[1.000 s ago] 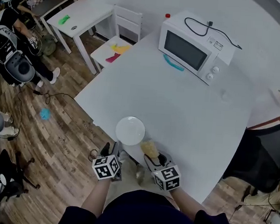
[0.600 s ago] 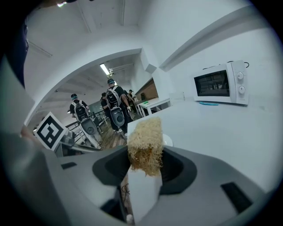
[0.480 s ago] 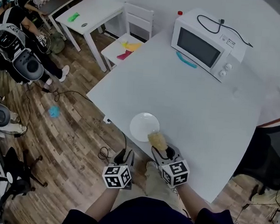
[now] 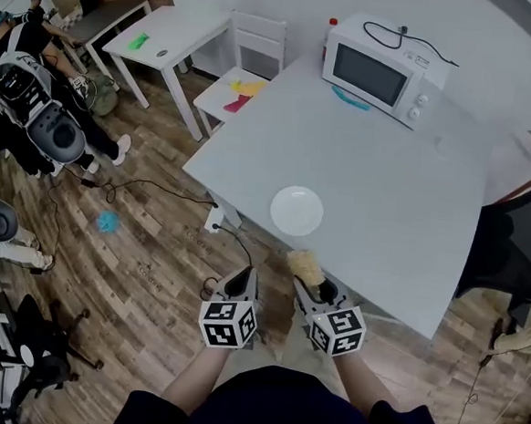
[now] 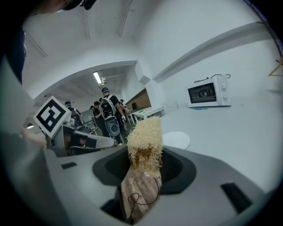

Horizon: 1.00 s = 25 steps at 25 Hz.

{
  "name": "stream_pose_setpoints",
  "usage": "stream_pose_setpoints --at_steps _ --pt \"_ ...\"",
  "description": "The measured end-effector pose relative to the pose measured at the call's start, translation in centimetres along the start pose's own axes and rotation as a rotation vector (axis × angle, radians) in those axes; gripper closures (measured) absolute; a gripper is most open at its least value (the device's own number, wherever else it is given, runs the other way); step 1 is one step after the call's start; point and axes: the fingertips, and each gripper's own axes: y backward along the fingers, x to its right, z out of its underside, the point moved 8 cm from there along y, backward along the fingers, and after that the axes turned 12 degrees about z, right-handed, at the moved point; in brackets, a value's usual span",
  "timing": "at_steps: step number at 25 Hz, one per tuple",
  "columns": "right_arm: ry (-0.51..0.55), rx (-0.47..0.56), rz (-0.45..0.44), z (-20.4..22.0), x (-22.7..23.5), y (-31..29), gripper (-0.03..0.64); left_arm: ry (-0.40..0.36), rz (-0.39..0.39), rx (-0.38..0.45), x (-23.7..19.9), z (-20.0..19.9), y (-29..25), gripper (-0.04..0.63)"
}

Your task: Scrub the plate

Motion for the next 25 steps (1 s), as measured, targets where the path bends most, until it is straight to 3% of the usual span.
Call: stream_pose_setpoints --at_steps 13,25 --pt "-0.007 0.091 0.078 1.9 -6.6 7.0 0.439 -0.113 0.171 -0.052 1.2 2.3 6.2 0.577" --pt "-0.007 0.101 0.075 2.6 -8.8 9.0 0.439 -0.132 0.212 -0.051 1.6 3.0 8.5 0.577"
